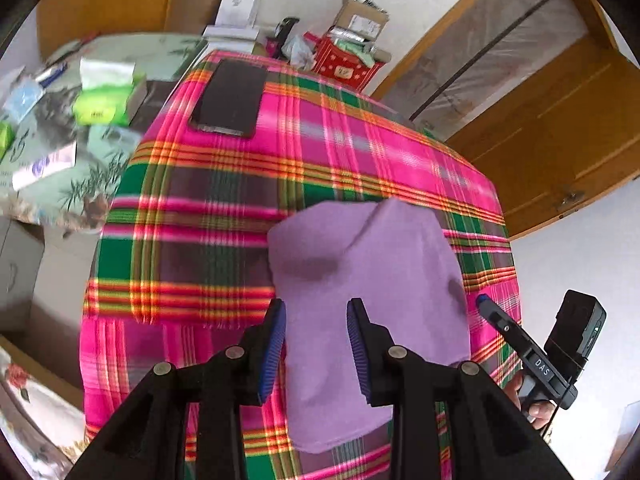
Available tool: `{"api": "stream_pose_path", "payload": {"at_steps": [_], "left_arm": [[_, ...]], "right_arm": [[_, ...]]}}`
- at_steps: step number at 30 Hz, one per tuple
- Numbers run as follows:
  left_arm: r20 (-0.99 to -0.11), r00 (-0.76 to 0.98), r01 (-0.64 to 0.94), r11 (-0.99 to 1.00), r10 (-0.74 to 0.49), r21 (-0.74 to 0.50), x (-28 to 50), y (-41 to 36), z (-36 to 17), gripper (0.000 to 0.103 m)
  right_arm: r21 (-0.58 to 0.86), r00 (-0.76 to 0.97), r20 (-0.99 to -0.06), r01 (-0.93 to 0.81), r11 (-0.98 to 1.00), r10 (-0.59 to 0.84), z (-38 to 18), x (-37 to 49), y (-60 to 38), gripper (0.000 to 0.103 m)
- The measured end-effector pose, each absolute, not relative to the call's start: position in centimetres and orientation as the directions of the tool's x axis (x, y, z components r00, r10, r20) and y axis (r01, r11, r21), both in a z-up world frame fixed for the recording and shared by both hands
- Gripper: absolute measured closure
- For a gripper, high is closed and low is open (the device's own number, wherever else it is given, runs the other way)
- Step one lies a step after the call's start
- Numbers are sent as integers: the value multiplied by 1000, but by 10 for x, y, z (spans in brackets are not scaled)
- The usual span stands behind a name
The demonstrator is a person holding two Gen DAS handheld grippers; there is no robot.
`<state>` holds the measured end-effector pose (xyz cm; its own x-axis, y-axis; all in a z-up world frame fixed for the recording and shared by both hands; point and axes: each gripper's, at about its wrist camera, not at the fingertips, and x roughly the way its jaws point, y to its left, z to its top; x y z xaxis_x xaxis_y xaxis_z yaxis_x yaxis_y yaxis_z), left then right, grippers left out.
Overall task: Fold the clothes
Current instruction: 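Open both grippers and pull them back from the folded purple blanket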
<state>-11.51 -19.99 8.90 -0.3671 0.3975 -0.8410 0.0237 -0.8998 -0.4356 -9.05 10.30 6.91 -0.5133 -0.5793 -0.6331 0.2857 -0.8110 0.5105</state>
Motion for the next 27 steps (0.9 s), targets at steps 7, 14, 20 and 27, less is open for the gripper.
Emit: {"api": "stream_pose_path", "payload": {"at_steps": [7,14,20,27], "left_arm": [[-858,-285,37,-890,427,-455,-110,-189,39,71],[-828,-299,45,-860,474,-508,-107,-197,36,71],[-814,-313,46,-848,490,-528,-104,-200,35,68],[-806,-326,71,-837,494,-542,-99,-208,29,62]], "right_arm": [[463,-494,-677,292,-837,-546,45,-94,101,72],[490,-480,-668,290,-822,-568,32,-103,107,73],[489,-481,-668,291,-822,-568,22,-105,106,73],[464,-487,-696,256,-848,-528,13,-103,110,69]]}}
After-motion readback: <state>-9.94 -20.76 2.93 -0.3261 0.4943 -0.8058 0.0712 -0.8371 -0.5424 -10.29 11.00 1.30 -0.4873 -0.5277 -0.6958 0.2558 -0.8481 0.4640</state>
